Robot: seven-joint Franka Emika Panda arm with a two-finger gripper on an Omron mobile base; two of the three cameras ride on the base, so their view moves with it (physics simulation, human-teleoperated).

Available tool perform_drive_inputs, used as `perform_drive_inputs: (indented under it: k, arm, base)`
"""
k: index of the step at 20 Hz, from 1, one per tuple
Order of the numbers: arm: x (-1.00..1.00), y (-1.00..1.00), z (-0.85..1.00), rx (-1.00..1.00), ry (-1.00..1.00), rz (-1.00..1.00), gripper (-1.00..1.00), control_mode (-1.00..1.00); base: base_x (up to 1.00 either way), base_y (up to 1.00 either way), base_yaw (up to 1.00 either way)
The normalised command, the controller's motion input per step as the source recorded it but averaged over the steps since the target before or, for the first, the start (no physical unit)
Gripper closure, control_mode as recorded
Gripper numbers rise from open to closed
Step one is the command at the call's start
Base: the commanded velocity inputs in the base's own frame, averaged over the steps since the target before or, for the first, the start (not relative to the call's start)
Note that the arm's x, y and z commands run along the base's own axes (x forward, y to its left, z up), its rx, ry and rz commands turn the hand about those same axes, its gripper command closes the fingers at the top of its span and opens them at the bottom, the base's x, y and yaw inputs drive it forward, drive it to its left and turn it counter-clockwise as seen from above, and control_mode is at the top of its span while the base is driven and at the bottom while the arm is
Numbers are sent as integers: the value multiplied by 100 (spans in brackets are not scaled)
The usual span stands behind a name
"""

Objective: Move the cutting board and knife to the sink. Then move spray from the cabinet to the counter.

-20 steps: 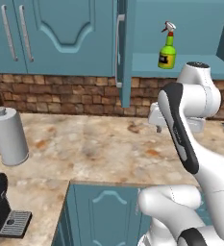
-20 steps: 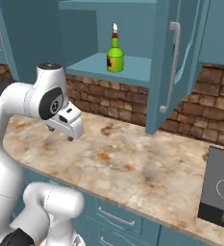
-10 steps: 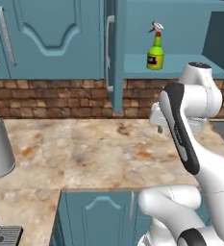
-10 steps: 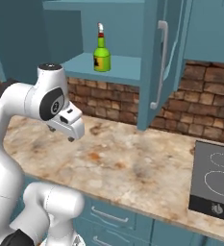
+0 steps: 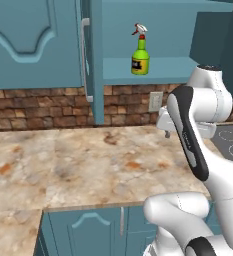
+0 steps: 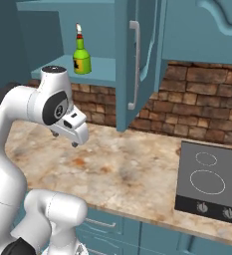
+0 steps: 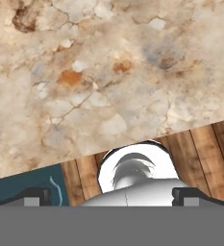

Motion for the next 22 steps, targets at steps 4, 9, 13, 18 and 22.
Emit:
perform_drive_inputs:
  k: [4,9,13,18,22]
  arm:
    - [0,0,0,0,0,0,-100,100]
    - [0,0,0,0,0,0,-100,100]
    - [0,0,0,0,0,0,-100,100]
    - [-32,18,30,-8,-10,6,-100,-100]
    - [-22,36,52,-22,-1,0,-100,-100]
  base:
    - [63,0,0]
    - [1,0,0]
    - [0,0,0]
    - [-7,3,3]
    - [0,0,0]
